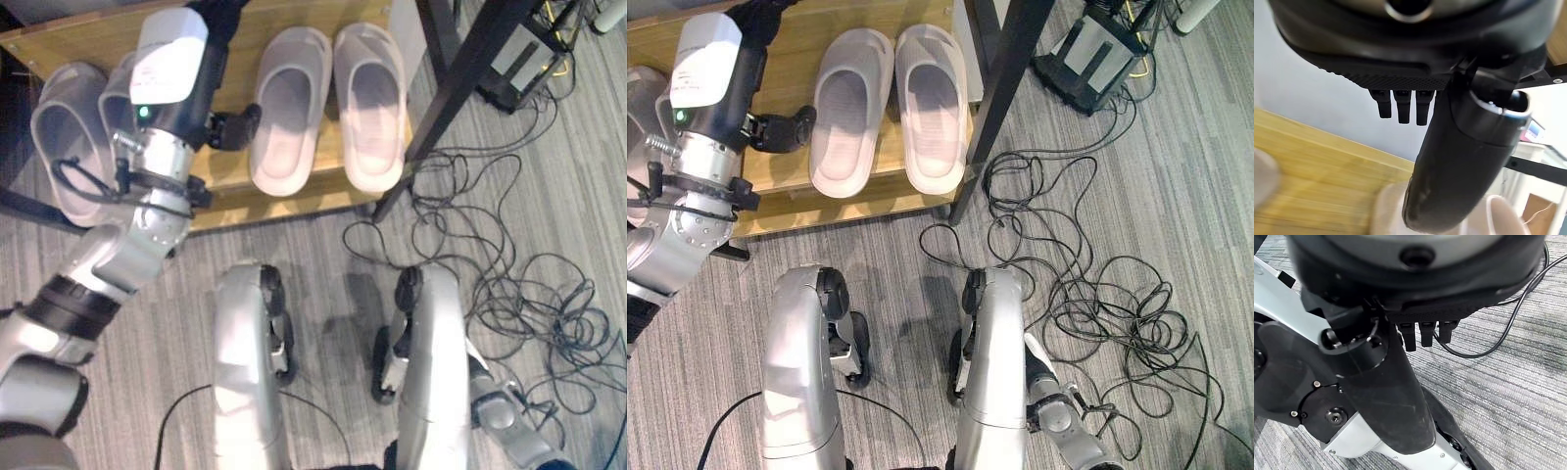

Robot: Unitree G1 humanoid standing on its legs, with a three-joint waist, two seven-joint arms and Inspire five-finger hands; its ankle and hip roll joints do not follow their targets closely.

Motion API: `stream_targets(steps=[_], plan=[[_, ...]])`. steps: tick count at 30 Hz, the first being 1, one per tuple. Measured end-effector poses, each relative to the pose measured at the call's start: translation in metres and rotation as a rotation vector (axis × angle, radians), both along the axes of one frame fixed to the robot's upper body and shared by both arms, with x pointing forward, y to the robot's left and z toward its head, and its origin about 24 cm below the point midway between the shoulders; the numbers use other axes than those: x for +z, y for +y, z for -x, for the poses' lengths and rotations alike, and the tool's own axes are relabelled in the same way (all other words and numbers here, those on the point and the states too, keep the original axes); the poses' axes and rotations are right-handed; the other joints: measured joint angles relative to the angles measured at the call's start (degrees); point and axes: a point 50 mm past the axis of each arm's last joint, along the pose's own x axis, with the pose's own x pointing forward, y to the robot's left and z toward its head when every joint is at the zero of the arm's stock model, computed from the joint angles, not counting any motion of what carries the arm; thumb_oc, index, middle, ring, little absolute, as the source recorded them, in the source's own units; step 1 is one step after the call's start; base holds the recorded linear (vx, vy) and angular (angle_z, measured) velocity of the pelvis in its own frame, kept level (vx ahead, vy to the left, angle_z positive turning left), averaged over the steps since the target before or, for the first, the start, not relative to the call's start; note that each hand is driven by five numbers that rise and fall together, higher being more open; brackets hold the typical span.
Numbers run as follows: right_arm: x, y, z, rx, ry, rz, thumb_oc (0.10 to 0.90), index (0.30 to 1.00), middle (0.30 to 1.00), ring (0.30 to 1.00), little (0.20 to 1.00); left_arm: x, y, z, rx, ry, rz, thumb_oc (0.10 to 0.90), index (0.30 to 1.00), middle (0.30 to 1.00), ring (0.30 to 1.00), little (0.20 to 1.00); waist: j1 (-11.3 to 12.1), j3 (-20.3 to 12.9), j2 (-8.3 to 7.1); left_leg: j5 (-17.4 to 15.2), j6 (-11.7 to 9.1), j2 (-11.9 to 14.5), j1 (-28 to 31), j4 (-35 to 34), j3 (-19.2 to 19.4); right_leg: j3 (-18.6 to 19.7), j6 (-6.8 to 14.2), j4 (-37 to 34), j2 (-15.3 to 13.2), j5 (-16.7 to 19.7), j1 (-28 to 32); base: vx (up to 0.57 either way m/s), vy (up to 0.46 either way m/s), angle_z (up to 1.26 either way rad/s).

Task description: Arrange the slippers neatly on the shoe rack.

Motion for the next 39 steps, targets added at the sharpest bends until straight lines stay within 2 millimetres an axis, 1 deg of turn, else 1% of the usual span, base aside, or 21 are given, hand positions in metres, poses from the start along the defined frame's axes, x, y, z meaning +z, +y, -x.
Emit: stream_targets(steps=[1,3,6,10,14,17,20,26,36,39], plan=[[0.001,0.000,0.000,0.003,-0.004,0.003,0.800,0.900,0.900,0.900,0.900,-0.005,0.004,0.000,0.026,0.008,-0.013,0.800,0.900,0.900,0.900,0.900,0.0,0.0,0.01,0.0,0.0,0.0,0.0,0.0,0.0,0.0,0.0,0.0,0.0,0.0,0.0,0.00,0.000,0.00],[0.003,0.001,-0.002,0.012,-0.015,0.011,0.800,0.900,0.900,0.900,0.900,-0.009,0.007,0.000,0.053,0.013,-0.039,0.800,0.900,0.900,0.900,0.900,0.0,0.0,0.01,0.0,0.0,0.0,-0.1,0.1,0.0,0.0,0.0,0.0,0.0,0.0,0.0,0.00,0.000,0.00],[0.005,0.002,-0.003,0.021,-0.028,0.022,0.800,0.900,0.900,0.900,0.900,-0.011,0.006,0.000,0.073,0.002,-0.083,0.800,0.900,0.900,0.900,0.900,0.0,0.0,0.00,0.0,0.0,0.0,-0.1,0.1,0.0,0.0,0.0,0.0,0.0,0.0,0.0,0.00,0.000,0.00],[0.005,0.002,-0.003,0.018,-0.030,0.023,0.800,0.900,0.900,0.900,0.900,-0.012,0.006,0.000,0.072,0.007,-0.085,0.800,0.900,0.900,0.900,0.900,-0.2,0.0,0.00,0.0,0.0,0.0,-0.1,0.1,0.0,0.0,0.0,0.0,0.0,0.0,0.0,0.00,0.000,0.00],[0.005,0.002,-0.003,0.018,-0.032,0.025,0.800,0.900,0.900,0.900,0.900,-0.017,-0.002,-0.002,0.048,0.019,-0.073,0.800,0.900,0.900,0.900,0.900,-0.2,0.0,0.00,0.0,0.0,0.0,-0.1,0.1,0.0,0.0,0.0,0.0,0.0,0.0,0.0,0.00,0.000,0.00],[0.005,0.003,-0.003,0.017,-0.032,0.025,0.800,0.900,0.900,0.900,0.900,-0.025,-0.013,-0.005,0.016,0.056,-0.073,0.800,0.900,0.900,0.900,0.900,-0.3,0.0,0.00,0.0,0.0,-0.1,-0.1,0.1,0.0,0.0,0.0,0.0,-0.1,0.0,0.0,0.00,0.000,0.00],[0.004,0.003,-0.003,0.016,-0.027,0.028,0.800,0.900,0.900,0.900,0.900,-0.027,-0.016,-0.006,0.007,0.062,-0.060,0.800,0.900,0.900,0.900,0.900,-0.3,0.0,0.00,0.0,0.0,-0.1,0.0,0.1,0.0,0.0,0.0,0.0,-0.1,0.0,0.1,0.00,0.000,0.00],[0.003,0.004,-0.002,0.026,-0.026,0.060,0.800,0.900,0.900,0.900,0.900,-0.035,-0.028,-0.010,-0.024,0.081,-0.011,0.800,0.900,0.900,0.900,0.900,-0.2,0.0,0.00,0.1,0.1,-0.5,0.1,0.1,0.0,0.1,0.0,0.0,-0.3,0.0,0.4,0.00,0.000,0.00],[0.003,0.006,-0.004,0.036,-0.028,0.072,0.800,0.900,0.900,0.900,0.900,-0.038,-0.038,-0.012,-0.052,0.087,0.021,0.800,0.900,0.900,0.900,0.900,-0.2,0.0,0.00,0.1,0.2,-0.8,0.1,0.1,0.2,0.2,0.4,0.1,-0.5,-0.2,0.6,0.00,-0.001,0.00],[0.002,0.006,-0.004,0.035,-0.028,0.073,0.800,0.900,0.900,0.900,0.900,-0.038,-0.038,-0.012,-0.052,0.086,0.024,0.800,0.900,0.900,0.900,0.900,-0.2,0.0,0.00,0.1,0.2,-0.8,0.1,0.1,0.2,0.2,0.4,0.1,-0.5,-0.2,0.6,0.00,0.000,0.00]])
